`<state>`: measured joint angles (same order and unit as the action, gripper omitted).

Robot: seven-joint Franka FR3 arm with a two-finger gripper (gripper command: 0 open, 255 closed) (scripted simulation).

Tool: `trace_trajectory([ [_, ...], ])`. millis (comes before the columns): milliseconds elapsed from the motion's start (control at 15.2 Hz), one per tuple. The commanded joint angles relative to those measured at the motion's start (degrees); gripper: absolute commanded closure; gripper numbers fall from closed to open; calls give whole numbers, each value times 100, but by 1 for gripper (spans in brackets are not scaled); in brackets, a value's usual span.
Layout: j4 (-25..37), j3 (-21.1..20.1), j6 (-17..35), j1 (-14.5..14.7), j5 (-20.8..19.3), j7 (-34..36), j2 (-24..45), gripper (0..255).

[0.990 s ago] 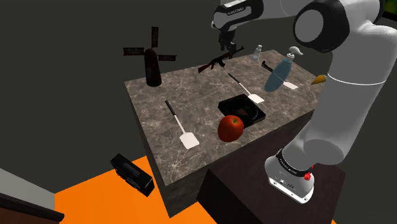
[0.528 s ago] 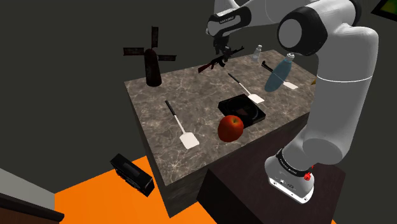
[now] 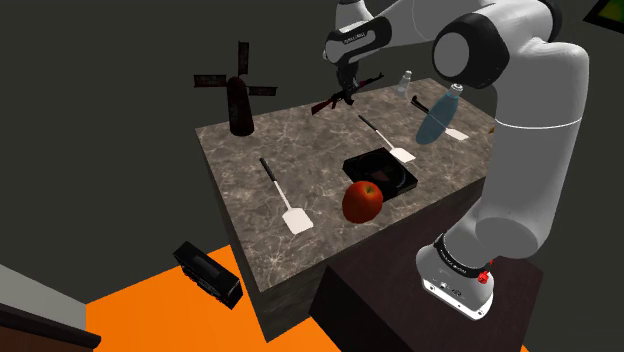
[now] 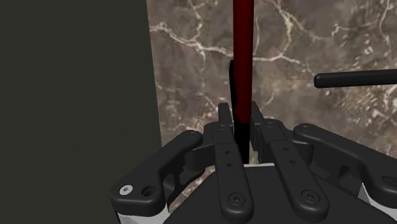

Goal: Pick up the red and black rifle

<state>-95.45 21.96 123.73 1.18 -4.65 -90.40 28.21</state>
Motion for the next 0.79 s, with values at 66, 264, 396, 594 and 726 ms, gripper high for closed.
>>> trace_trajectory([
  [66,-3,0,4,-1,0,0,1,255],
  [264,0,0,2,-1,0,-1,1,255],
  [396,40,4,-65,4,-6,-6,-27,255],
  [594,135,20,-251,16,-26,-28,-124,255],
  [726,205,30,-377,23,-38,-43,-184,255],
])
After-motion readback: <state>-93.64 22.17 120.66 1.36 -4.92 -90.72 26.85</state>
